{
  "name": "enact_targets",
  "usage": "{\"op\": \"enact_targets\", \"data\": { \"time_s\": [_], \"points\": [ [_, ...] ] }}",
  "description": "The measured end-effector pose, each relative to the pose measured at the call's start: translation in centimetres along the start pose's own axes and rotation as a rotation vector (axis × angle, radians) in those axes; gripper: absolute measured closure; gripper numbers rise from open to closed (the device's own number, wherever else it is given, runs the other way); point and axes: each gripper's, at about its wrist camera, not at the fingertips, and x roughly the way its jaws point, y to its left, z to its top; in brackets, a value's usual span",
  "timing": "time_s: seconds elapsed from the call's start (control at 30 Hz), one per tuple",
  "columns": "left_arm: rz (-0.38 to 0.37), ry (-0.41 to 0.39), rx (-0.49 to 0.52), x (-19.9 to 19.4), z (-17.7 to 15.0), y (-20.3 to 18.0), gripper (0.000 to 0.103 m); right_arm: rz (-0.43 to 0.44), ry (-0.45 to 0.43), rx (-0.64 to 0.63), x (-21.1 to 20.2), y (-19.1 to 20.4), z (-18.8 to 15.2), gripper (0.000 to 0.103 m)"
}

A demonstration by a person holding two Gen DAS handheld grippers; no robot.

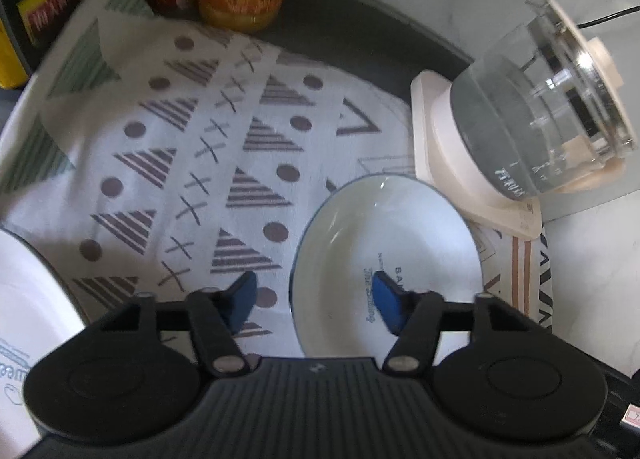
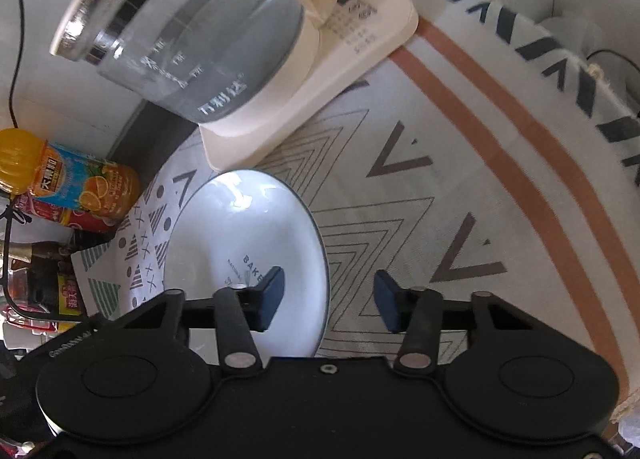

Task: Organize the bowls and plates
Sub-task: 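Grasp the rim of the 'BAKERY' plate with both tools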

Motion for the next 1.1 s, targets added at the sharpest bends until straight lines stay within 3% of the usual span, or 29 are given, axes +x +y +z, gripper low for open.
{"op": "enact_targets", "data": {
  "time_s": [0.1, 0.3, 0.6, 0.77, 1.1],
  "points": [
    [-0.016, 0.03, -0.013, 0.9, 0.1, 0.3, 0.061, -0.003, 0.025, 0.0, 0.7, 0.0, 0.2, 0.071],
    [-0.034, 0.069, -0.037, 2.3, 0.5, 0.8, 0.08, 0.003, 0.067, -0.015, 1.7, -0.1, 0.8, 0.077],
    [-0.037, 0.122, -0.07, 3.5, 0.3, 1.4, 0.091, 0.017, 0.111, -0.039, 3.0, 0.1, 0.9, 0.092],
    [-0.038, 0.113, -0.073, 3.4, 0.1, 1.4, 0.092, 0.012, 0.107, -0.083, 3.1, 0.6, 0.9, 0.093],
    [-0.073, 0.023, -0.04, 0.9, 0.5, 1.1, 0.095, 0.057, 0.026, -0.152, 1.1, 1.8, 1.0, 0.095]
  ]
}}
